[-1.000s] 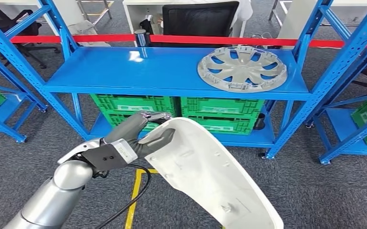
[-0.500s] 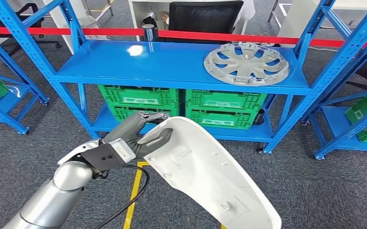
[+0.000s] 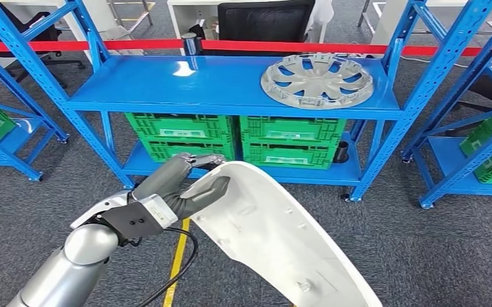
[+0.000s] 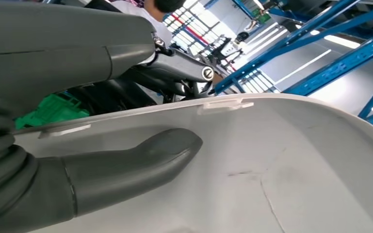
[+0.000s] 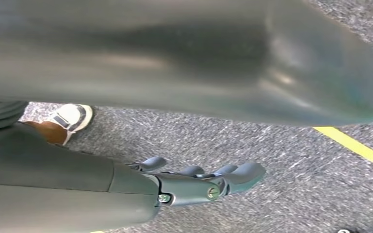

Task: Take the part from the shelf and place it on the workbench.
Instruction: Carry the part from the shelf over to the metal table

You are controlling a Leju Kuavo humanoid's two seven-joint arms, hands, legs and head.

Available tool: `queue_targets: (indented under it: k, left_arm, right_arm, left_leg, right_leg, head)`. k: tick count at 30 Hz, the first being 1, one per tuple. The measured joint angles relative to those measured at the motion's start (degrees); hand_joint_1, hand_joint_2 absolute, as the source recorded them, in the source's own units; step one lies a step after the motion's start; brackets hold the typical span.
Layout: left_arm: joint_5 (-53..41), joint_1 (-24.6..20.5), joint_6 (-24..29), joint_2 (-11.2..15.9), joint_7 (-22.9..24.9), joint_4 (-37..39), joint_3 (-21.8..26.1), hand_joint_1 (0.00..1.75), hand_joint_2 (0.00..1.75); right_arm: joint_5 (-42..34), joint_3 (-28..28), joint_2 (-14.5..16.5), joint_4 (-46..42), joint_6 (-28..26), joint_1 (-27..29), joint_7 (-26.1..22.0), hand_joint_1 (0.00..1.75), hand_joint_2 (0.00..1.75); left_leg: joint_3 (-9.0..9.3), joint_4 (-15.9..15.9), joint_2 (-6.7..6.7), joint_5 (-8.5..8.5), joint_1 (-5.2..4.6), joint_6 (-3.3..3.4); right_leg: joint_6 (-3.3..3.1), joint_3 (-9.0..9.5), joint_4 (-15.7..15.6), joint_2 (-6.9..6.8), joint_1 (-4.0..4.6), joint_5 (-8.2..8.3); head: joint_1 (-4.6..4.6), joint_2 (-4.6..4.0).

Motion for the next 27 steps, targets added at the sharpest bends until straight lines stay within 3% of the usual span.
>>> queue_targets:
  k: [3,7,9,11,12,13,15,16,17,19,20,22,23,25,27]
  left_arm:
    - [0.00,-0.02,-0.40,-0.02,0.00,0.01,-0.14,1.75,1.75]
    - [0.03,-0.17,-0.61,-0.04,-0.04,-0.13,-0.26,1.75,1.75]
    - [0.07,-0.27,-0.66,-0.06,-0.11,-0.11,-0.30,1.75,1.75]
    - [0.07,-0.09,-0.70,0.01,-0.27,0.10,-0.31,1.75,1.75]
    - [0.07,0.07,-0.72,0.05,-0.43,0.26,-0.32,1.75,1.75]
    - [0.07,0.19,-0.73,0.10,-0.62,0.41,-0.32,1.75,1.75]
    - [0.07,0.20,-0.74,0.14,-1.01,0.71,-0.33,1.75,1.75]
    - [0.07,0.16,-0.74,0.15,-1.15,0.81,-0.33,1.75,1.75]
    - [0.05,0.06,-0.74,0.15,-1.28,0.89,-0.33,1.75,1.75]
    - [-0.01,-0.15,-0.74,0.14,-1.56,0.98,-0.44,1.75,1.75]
    - [-0.04,-0.24,-0.74,0.14,-1.65,1.03,-0.52,1.75,1.75]
    - [-0.07,-0.33,-0.75,0.18,-1.74,1.14,-0.70,1.75,1.75]
    - [-0.08,-0.44,-0.77,0.19,-1.75,1.17,-0.81,1.75,1.75]
    - [-0.09,-0.76,-0.81,0.15,-1.75,1.18,-1.09,1.75,1.75]
    - [-0.09,-0.93,-0.86,0.14,-1.75,1.27,-1.36,1.75,1.75]
  right_arm:
    - [0.19,0.00,0.02,-0.01,-0.07,0.02,-0.02,0.00,0.00]
    - [0.91,0.02,0.16,-0.25,-0.03,-0.12,0.00,0.00,0.00]
    - [1.33,0.09,0.27,-0.36,0.18,-0.38,0.10,0.00,0.00]
    - [1.52,0.15,0.36,-0.37,0.39,-0.62,0.13,0.00,0.00]
    - [1.53,0.15,0.37,-0.37,0.43,-0.67,0.07,0.00,0.00]
    - [1.52,0.15,0.37,-0.37,0.44,-0.71,0.01,0.00,0.00]
    - [1.46,0.15,0.39,-0.37,0.43,-0.87,-0.08,0.00,0.00]
    - [1.40,0.15,0.55,-0.37,0.43,-0.99,-0.13,0.00,0.00]
    - [1.32,0.14,0.69,-0.37,0.43,-1.11,-0.24,0.00,0.00]
    - [1.10,0.11,0.99,-0.37,0.56,-1.21,-0.61,0.00,0.00]
    - [1.02,0.10,1.01,-0.37,0.62,-1.22,-0.81,0.00,0.00]
    - [0.91,0.09,1.02,-0.37,0.63,-1.35,-1.07,0.00,0.00]
    - [0.85,0.06,1.02,-0.37,0.57,-1.42,-1.16,0.00,0.00]
    - [0.67,0.01,0.99,-0.37,0.45,-1.35,-1.35,0.00,0.00]
    - [0.49,-0.02,0.97,-0.36,0.39,-1.15,-1.52,0.00,0.00]
  left_leg:
    - [-0.15,0.14,-0.02,-0.06,-0.03,-0.28]
    - [0.83,-2.18,-0.19,0.78,0.15,0.62]
    - [1.49,-3.85,-0.43,1.77,0.72,0.75]
    - [1.01,-3.89,-0.93,2.06,0.93,0.76]
    - [0.61,-3.64,-1.32,2.11,1.06,0.58]
    - [0.13,-3.24,-1.81,2.16,1.30,0.29]
    - [-1.09,-1.72,-2.92,2.03,1.98,-0.61]
    - [-1.82,-0.71,-3.50,1.86,2.21,-1.21]
    - [-2.59,0.36,-4.01,1.69,2.25,-1.76]
    - [-3.62,1.51,-4.78,1.73,2.10,-2.65]
    - [-3.86,1.61,-5.07,1.96,2.10,-2.94]
    - [-4.26,1.99,-4.58,1.83,2.21,-3.29]
    - [-4.96,3.57,-3.66,0.76,2.17,-3.34]
    - [-7.69,10.36,-1.49,-3.20,1.95,-3.19]
    - [-10.30,17.46,-0.75,-6.33,1.86,-2.93]
  right_leg:
    - [0.19,-0.02,-0.08,-0.02,-0.16,0.14]
    - [1.00,0.26,-0.38,-0.20,-0.15,-0.14]
    - [1.42,-1.51,3.72,-0.13,-0.11,-3.09]
    - [2.07,-4.78,10.60,-0.09,-0.48,-6.81]
    - [2.44,-5.74,12.68,-0.10,-0.79,-7.48]
    - [2.85,-5.74,12.80,-0.09,-1.13,-7.05]
    - [3.83,-2.72,7.49,0.41,-1.95,-3.82]
    - [4.26,-1.08,4.64,1.32,-2.24,-2.75]
    - [3.96,0.00,2.81,2.03,-2.48,-2.29]
    - [2.62,0.09,2.66,2.67,-2.46,-2.82]
    - [1.69,-0.12,2.93,2.17,-2.44,-2.76]
    - [0.80,-0.39,3.12,1.24,-2.31,-2.40]
    - [0.43,-0.51,3.07,0.69,-2.25,-2.19]
    - [-0.01,-0.68,2.96,-0.54,-1.88,-1.93]
    - [-0.15,-0.81,2.94,-1.96,-1.49,-1.87]
  head:
    - [0.01,-0.01]
    - [0.01,-0.01]
    - [0.04,0.00]
    - [0.05,0.00]
    - [0.05,0.01]
    - [0.04,0.01]
    - [0.05,0.01]
    - [0.15,0.00]
    - [0.25,0.00]
    - [0.25,0.00]
    - [0.14,0.00]
    - [-0.03,-0.01]
    - [-0.09,-0.01]
    - [-0.20,0.00]
    - [-0.20,0.01]
